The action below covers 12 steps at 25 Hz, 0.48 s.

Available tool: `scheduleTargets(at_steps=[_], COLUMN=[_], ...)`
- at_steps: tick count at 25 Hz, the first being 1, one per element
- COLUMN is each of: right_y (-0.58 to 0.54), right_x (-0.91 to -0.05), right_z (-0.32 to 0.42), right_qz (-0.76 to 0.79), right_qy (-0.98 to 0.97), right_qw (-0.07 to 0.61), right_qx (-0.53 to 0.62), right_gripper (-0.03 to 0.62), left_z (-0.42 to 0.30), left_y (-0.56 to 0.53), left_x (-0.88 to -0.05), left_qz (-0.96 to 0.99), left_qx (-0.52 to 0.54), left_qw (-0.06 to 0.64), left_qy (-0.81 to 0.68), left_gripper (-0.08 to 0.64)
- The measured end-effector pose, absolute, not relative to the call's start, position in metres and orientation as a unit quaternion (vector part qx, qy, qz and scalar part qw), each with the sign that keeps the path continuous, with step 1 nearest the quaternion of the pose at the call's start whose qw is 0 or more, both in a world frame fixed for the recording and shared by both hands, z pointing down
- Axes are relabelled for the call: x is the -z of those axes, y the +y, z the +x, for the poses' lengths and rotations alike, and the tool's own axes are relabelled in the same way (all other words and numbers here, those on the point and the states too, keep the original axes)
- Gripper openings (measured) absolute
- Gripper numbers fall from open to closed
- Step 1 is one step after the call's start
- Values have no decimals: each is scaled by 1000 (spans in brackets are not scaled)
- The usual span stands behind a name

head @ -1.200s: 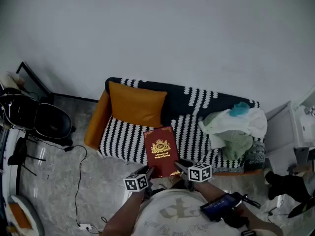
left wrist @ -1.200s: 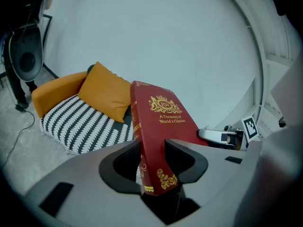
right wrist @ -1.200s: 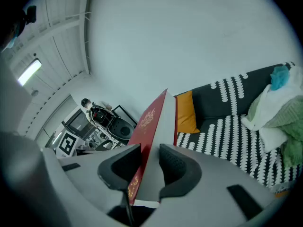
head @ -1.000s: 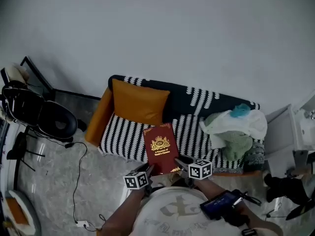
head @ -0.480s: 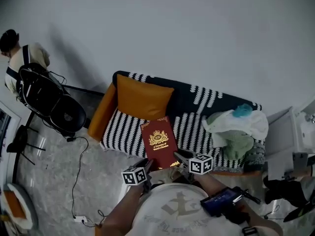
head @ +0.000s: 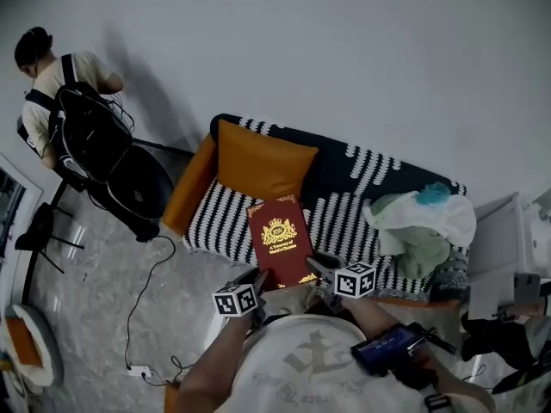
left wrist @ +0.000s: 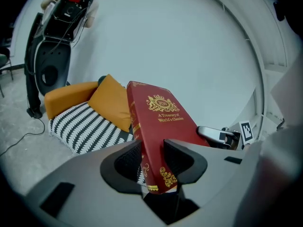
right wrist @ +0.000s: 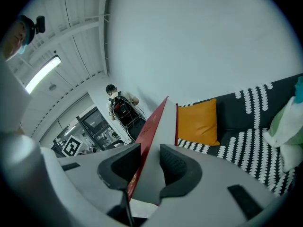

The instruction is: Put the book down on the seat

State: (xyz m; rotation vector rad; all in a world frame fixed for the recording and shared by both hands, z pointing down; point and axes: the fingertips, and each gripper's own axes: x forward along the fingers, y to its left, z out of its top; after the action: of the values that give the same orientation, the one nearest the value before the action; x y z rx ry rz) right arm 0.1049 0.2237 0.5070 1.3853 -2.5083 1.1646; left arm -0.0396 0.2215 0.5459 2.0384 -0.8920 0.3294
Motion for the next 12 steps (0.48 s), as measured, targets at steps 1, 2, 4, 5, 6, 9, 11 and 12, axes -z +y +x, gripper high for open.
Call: scheduleTargets(at_steps=[1,2,4,5,6,9,11,12], right_y=[222,221,218,216,214,207,202,201], right_x=[-505,-504,-501,-499,-498,-494,-491,-490], right_z=[101,97,88,84,80,69,62,58], right_qz=[443,439,431,426,421,406,397,393], right_qy=[-814,-817,-824,-828,-831,-840,-845,-847], right_qw=[24,23,25,27,29,33,34,35], right_qx=[-374,-372,-367,-365,-363,-359,-357,-357], right_gripper=[135,135,135,137,135,136,135,135], left_z=[-44,-48,-56,-60,-64,-76,-82,-86], left_y=[221,220,220,219,219,217,216,217], left_x=[-545,-544,-542,-541,-539,-536,-534,-533], left_qz=[817,816,814,812,810,805,801,799], left_qx=[-130,-128,-123,-120,-117,-108,-103,-101], left_qw=[430,429,428,428,427,427,427,428], left_qy=[-362,-366,-374,-379,-384,-398,-406,-410], left_gripper=[150,150,150,149,150,150,150,150])
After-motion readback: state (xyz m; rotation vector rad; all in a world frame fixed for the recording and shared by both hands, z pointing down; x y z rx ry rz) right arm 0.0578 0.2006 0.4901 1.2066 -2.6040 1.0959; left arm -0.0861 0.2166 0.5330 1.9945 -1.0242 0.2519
